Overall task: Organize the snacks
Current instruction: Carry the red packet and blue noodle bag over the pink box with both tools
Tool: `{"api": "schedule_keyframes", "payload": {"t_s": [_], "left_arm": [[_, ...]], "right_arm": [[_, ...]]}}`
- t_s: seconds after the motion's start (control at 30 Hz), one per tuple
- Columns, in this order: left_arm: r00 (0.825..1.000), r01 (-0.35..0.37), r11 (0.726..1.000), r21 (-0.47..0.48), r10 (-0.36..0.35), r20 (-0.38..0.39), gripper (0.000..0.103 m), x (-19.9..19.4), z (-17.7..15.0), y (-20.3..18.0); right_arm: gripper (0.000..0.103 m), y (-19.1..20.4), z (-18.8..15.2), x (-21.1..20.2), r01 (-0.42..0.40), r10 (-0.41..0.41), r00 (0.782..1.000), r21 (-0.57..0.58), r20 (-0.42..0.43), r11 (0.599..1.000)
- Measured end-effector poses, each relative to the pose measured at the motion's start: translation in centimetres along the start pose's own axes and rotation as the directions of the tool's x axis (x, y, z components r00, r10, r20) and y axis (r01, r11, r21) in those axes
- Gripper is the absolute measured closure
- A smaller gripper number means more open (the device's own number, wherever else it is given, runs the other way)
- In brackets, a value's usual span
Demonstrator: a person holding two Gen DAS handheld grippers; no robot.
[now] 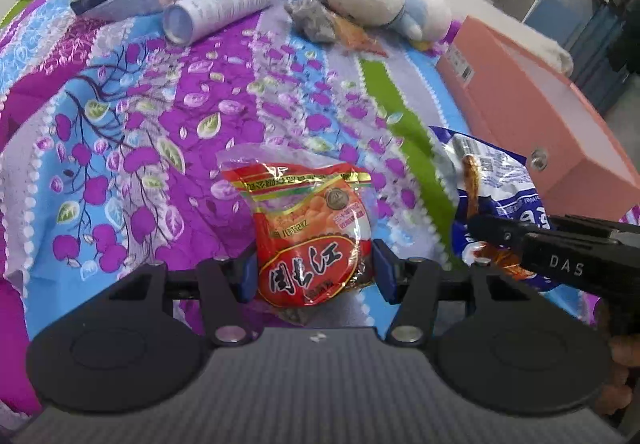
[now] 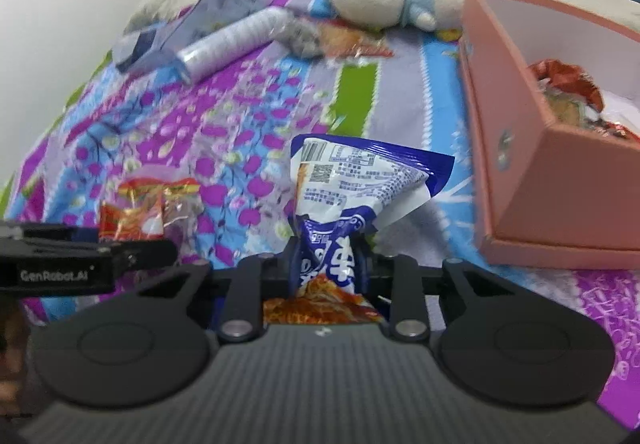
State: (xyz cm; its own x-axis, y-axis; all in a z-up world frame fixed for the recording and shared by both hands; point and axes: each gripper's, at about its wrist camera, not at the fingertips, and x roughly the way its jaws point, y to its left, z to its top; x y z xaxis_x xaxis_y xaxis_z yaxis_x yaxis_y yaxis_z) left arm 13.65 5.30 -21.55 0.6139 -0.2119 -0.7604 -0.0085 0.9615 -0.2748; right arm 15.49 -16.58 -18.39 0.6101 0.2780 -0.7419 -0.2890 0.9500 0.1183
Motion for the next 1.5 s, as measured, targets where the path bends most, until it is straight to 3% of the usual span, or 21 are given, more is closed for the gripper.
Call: {"api": "schedule_keyframes", "payload": {"t_s": [0.47, 1.07, 1.5], "left_arm": [[0.993, 0.028, 0.999, 0.03, -0.031, 0.113, 0.041, -3.8, 5.4, -2.9], [0.959, 0.066, 0.995, 0.074, -0.083, 0.269, 0.041, -7.7, 13.1, -9.6], [0.942, 0.151, 0.979, 0.139, -0.185, 0.281, 0.041, -6.5, 18.2, -17.7]], "right_arm": [[0.073, -1.5, 4.1, -4.2, 0.006, -0.009, 0.995, 0.028, 0.103, 1.0], [0.073, -3.9, 10.5, -10.1, 0.024, -0.029, 0.955, 0.021, 0.296, 0.999], [0.073, -8.8, 13.8, -12.6, 0.067, -0.084, 0.93, 0.059, 0.357, 0.996]]}}
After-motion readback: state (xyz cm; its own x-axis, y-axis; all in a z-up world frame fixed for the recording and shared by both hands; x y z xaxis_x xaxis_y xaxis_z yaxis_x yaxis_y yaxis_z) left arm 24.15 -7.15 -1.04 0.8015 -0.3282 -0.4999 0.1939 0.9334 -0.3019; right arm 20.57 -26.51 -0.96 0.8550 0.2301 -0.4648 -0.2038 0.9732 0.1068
